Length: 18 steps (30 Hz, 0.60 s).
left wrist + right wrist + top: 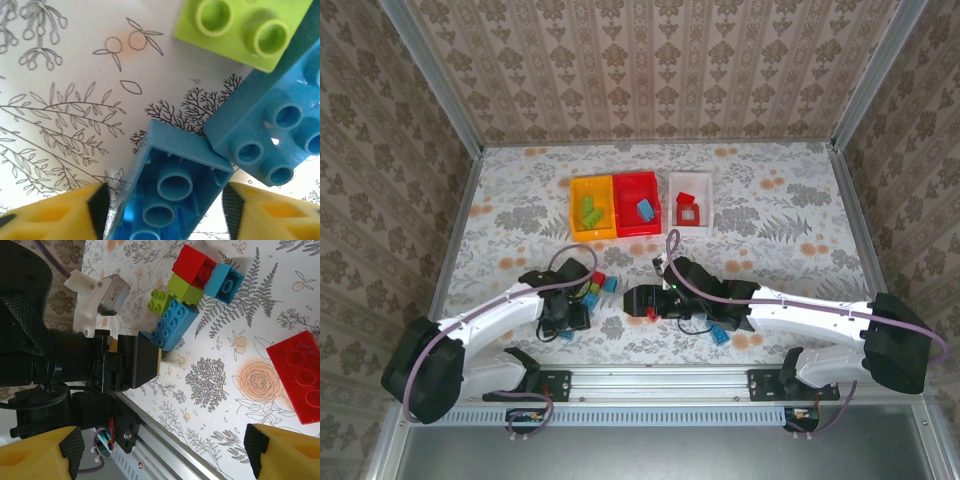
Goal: Sort the legos into containers by color
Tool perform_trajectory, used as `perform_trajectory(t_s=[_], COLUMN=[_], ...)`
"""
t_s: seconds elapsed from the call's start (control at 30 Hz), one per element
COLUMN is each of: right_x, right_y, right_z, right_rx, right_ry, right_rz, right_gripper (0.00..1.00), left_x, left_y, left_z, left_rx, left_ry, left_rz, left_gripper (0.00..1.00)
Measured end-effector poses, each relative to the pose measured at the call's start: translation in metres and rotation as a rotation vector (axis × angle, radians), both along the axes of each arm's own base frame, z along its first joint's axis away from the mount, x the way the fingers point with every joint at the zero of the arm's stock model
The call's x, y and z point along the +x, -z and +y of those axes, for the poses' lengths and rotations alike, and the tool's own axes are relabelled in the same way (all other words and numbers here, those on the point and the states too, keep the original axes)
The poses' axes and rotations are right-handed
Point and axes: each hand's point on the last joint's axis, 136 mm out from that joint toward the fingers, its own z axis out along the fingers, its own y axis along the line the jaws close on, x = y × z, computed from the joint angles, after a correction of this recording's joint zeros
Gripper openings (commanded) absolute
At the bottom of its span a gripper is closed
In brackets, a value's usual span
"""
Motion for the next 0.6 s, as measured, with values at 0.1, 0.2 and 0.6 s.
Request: perform_trajectory(t_s=[0.1,0.2,0.6], right_x=[0.000,0.002,0.081], right_y=[0.000,0.000,-0.076], right_z=[0.000,-0.001,-0.070], right_rx=[0.000,-0.003,0.051], right_ry=[0.002,0.007,0.274], right_rz=[-0.001,-0.006,-0.221], right_gripper=[0.86,0.85,0.84], left_x=[-0.001,-0.001,0.075], left_y=[0.003,0.002,-0.131], left_z=[-0.002,-0.003,-0.065], left_rx=[0.002,0.016,-0.112], left_ry=[-0.001,0.007,0.059], left_rz=[0.005,-0.005,-0.303], left_gripper=[0.36,0.30,0.27])
